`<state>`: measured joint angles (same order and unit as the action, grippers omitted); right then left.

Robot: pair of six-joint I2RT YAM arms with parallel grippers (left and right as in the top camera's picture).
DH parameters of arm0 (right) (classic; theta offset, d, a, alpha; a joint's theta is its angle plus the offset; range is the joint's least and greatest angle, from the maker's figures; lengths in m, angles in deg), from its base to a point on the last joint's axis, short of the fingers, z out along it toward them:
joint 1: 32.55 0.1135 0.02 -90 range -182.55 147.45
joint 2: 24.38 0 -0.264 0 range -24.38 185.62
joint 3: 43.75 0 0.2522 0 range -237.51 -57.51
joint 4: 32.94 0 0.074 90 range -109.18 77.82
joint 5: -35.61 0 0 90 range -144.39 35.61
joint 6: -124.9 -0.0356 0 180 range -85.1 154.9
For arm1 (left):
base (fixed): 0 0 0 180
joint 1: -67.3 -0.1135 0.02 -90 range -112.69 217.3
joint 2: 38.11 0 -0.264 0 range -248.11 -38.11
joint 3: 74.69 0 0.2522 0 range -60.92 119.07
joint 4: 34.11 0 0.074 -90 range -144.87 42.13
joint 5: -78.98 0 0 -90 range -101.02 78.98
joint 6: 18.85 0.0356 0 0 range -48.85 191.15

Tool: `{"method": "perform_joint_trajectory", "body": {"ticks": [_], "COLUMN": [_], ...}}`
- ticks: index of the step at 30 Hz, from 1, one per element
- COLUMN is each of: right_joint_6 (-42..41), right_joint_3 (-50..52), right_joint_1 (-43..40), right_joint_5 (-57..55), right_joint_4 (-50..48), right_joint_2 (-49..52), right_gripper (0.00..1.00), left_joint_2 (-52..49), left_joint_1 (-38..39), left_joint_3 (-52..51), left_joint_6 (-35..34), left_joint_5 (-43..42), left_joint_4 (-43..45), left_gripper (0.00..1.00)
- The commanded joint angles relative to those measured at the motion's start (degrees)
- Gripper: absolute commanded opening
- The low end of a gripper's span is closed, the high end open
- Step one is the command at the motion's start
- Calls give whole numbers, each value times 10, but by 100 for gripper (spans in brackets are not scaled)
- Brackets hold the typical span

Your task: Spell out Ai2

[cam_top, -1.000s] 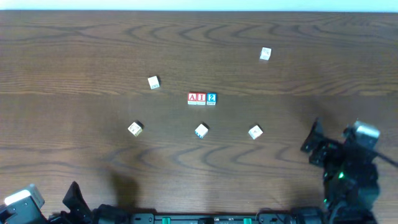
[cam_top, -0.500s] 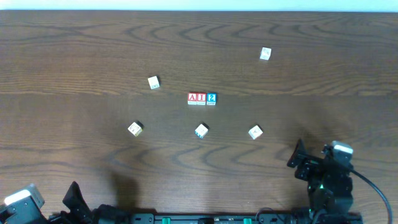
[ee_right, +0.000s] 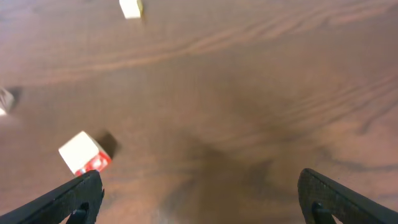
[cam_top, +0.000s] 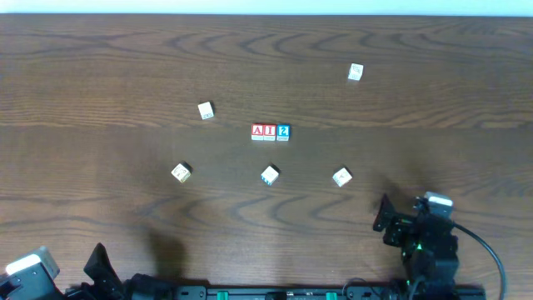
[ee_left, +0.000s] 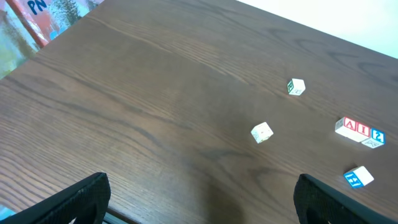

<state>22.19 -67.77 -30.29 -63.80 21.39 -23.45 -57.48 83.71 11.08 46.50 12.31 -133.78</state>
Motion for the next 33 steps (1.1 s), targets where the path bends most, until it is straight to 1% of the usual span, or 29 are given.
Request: {"method": "perform_joint_trajectory", "body": {"ticks": [1,28,30,31,33], "right_joint_6": [8,8,8,8,8], "right_joint_3": [10,10,10,10,10], "right_joint_1": [-5,-5,-5,-5,-5], "right_joint_5": [24,24,24,24,24], "right_joint_4": [4,5,5,5,5], "right_joint_2": [-6,-6,-6,-6,-6], "right_gripper": [99,99,99,99,99], "left_joint_2": [3,3,3,3,5], "left_joint_1": [2,2,1,-2,-16], "left_joint_3": [1,1,1,1,-2], "left_joint_6": [-2,-2,-11,-12,-37], "left_joint_5": [8,8,-19,-25,-24], "left_joint_4": [-1,-10,-22,-17,8], "left_gripper": [96,95,95,95,95]}}
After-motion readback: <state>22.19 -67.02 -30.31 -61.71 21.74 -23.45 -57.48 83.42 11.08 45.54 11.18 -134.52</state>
